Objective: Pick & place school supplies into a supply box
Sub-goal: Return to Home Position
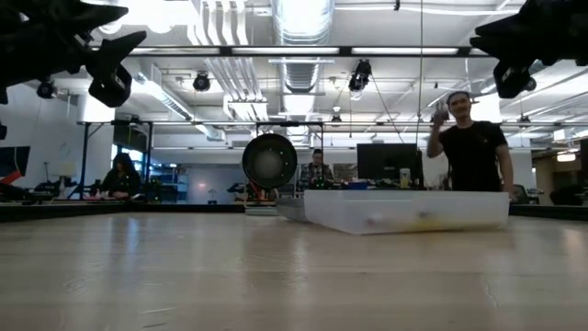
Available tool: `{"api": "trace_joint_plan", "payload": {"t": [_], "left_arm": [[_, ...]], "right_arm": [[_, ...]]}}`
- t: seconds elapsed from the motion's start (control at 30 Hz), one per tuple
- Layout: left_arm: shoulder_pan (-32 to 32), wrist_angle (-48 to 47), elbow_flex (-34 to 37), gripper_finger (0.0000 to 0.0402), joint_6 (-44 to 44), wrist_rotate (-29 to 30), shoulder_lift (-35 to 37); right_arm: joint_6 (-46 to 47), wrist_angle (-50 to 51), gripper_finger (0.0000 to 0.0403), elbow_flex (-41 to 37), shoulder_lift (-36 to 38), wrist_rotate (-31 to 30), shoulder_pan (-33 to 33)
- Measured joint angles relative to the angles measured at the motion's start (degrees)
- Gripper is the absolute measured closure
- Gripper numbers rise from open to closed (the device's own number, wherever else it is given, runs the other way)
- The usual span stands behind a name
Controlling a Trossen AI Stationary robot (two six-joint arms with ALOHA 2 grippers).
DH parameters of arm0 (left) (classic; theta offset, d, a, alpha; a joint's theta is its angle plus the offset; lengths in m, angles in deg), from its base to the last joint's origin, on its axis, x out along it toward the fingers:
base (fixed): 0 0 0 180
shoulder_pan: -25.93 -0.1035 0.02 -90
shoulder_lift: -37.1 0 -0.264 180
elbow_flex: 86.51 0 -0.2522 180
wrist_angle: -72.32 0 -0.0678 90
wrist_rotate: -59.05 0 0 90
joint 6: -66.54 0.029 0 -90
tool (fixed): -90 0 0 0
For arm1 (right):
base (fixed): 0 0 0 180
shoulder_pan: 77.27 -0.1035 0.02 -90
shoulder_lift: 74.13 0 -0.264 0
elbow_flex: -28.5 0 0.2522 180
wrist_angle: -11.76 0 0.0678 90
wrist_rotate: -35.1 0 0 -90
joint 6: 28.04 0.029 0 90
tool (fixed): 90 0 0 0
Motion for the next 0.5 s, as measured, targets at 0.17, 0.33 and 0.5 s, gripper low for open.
{"api": "trace_joint_plan", "payload": {"t": [0.17,0.33,0.5], "left_arm": [[0.0,-0.2,0.8,0.0265,-0.5,0.0,0.5],[0.0,-0.2,0.8,0.0265,-0.6,-0.1,-0.1],[0.0,-0.2,0.8,0.0265,-0.6,0.0,0.0]], "right_arm": [[1.2,-2.2,0.0342,-3.1,0.8,-0.7,0.0],[6.1,-1.1,0.0338,-3.9,-0.5,-1.9,0.0],[6.2,-1.2,0.0332,-4.5,-1.9,-1.9,0.0]]}}
